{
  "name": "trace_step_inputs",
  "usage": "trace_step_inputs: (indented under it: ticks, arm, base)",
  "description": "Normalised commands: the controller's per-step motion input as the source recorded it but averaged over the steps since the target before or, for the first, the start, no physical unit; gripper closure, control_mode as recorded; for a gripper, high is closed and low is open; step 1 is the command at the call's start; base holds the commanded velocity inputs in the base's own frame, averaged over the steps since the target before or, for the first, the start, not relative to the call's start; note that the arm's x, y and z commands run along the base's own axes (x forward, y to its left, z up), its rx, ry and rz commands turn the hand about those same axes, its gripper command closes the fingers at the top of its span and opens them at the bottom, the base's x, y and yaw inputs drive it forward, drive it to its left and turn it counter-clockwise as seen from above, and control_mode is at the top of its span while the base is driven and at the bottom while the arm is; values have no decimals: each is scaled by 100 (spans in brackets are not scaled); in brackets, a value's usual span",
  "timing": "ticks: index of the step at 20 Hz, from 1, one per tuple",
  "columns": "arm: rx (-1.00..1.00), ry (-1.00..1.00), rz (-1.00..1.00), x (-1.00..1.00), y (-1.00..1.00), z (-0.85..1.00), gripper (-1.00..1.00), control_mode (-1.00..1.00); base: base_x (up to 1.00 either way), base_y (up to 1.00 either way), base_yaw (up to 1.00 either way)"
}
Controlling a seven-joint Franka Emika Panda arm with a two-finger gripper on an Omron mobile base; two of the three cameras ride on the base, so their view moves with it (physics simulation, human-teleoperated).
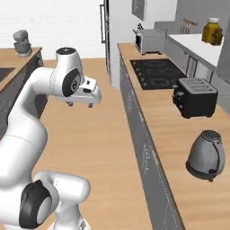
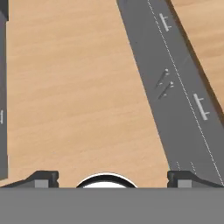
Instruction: Navigate to the stand mixer.
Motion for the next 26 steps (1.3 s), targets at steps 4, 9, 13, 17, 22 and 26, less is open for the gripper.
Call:
trace_step_inputs:
  ticks: [4, 9, 13, 17, 22, 26]
  arm:
    - [0, 0, 0, 0, 0, 0, -100, 100]
    - [0, 0, 0, 0, 0, 0, -100, 100]
    - [0, 0, 0, 0, 0, 0, -100, 100]
    - [0, 0, 0, 0, 0, 0, -100, 100]
    - [0, 0, 0, 0, 0, 0, -100, 100]
    - [0, 0, 0, 0, 0, 0, -100, 100]
  base:
    - [10, 0, 80]
    - [21, -1, 76]
    - [39, -28, 57]
    - [97, -35, 29]
    - [100, -56, 17]
    - [100, -51, 6]
